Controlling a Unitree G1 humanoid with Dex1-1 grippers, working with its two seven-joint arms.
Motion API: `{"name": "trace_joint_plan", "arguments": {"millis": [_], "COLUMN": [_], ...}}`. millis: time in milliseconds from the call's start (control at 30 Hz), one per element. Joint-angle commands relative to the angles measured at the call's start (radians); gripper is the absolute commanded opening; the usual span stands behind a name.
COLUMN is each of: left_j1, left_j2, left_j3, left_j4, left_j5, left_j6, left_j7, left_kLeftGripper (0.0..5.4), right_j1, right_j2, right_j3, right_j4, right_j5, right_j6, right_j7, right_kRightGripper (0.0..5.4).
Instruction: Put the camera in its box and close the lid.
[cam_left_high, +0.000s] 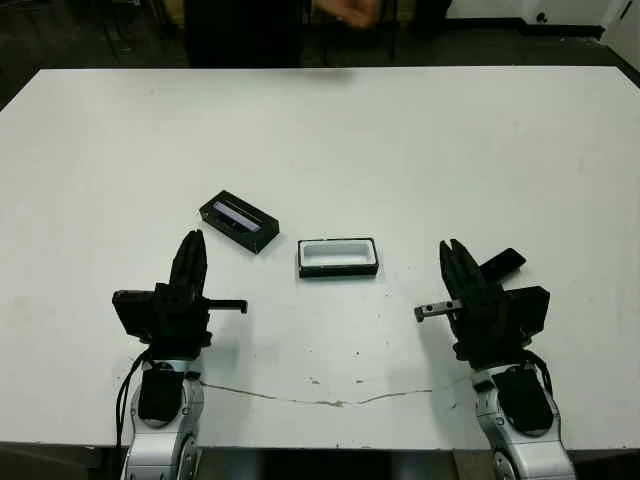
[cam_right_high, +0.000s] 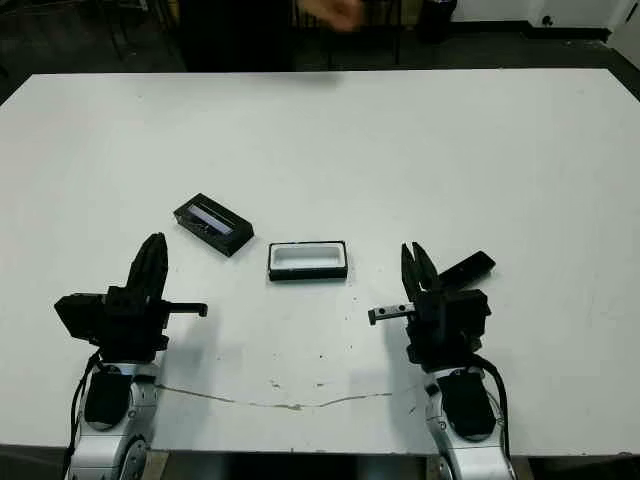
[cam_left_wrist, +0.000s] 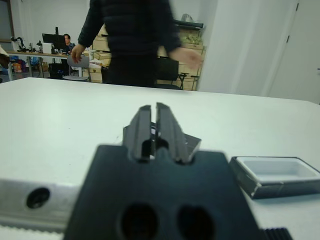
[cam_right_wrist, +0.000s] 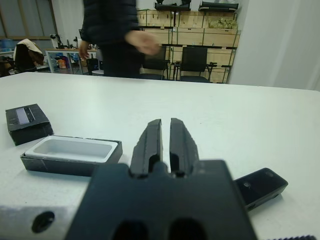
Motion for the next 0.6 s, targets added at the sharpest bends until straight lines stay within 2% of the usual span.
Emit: {"name": "trace_joint_plan", "arguments": {"millis": [33,367,500,600], "left_j1": [0.009,0.011,0.013,0.011], "left_j2": [0.011,0.009,0.004,0.007], "left_j3": [0.002,0.001,0.002,0.003], "left_j4": [0.009,0.010,0.005,0.009], "left_j5": [-0.007,-0.005,-0.005,-0.004], "left_j6": [0.017,0.010,0.017,0.008], "left_j7": [-0.005,-0.004,0.003,0.000], "left_kLeftGripper": [0.00,0.00,0.00,0.00], "right_j1": [0.008,0.010,-0.007,-0.020], "right_j2": [-0.007,-0.015,-0.040,-0.092], "right_j3": [-0.003,-0.004,-0.054,-0.137], "right_j4": [0.013,-0.003,-0.017,-0.071], "right_j5": [0.003,0.006,0.037,0.105], "right_j6": [0.009,0.027,-0.004,0.043], "right_j7": [0.005,0.010,0.033,0.074], "right_kRightGripper": [0.00,0.00,0.00,0.00]}}
